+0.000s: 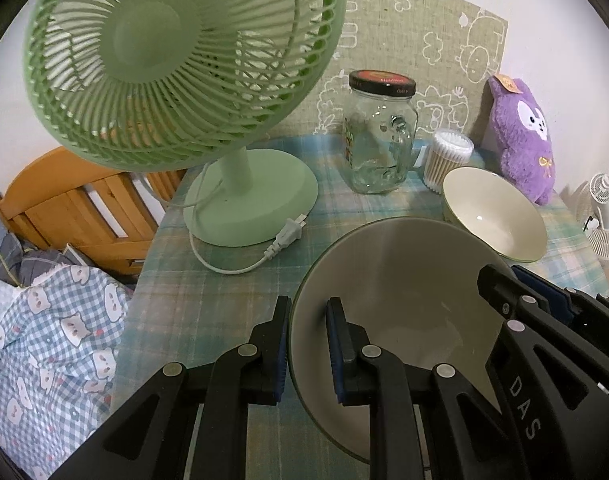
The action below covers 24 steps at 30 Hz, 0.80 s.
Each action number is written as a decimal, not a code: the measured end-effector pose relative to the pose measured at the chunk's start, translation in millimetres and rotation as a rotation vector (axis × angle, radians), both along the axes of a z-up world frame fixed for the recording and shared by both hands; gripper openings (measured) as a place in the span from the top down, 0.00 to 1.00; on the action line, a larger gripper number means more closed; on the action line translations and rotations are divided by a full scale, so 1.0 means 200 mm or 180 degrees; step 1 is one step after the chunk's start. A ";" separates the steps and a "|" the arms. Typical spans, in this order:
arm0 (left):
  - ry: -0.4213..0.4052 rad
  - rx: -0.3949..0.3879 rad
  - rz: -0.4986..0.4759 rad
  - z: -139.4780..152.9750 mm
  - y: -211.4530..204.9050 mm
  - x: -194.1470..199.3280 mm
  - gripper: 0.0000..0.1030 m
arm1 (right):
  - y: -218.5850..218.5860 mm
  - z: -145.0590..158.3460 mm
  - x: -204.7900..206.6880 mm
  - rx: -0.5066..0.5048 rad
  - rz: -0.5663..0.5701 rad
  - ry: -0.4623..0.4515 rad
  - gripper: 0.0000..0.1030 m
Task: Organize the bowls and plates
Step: 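Lift the second grey plate with both grippers and carry it toward the first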
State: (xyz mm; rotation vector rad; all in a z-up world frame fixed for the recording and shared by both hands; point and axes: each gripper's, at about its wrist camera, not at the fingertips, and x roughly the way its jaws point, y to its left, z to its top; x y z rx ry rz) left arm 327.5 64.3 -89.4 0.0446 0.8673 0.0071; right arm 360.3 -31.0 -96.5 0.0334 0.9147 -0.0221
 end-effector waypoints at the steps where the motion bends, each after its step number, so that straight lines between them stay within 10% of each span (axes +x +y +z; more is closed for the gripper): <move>1: -0.0005 0.0002 0.0008 0.01 0.00 -0.01 0.86 | 0.00 0.01 -0.01 0.0005 0.0002 -0.0001 0.81; 24: -0.0159 -0.0085 0.0132 0.30 -0.15 -0.35 0.85 | -0.16 0.35 -0.37 -0.0006 0.0026 -0.0124 0.82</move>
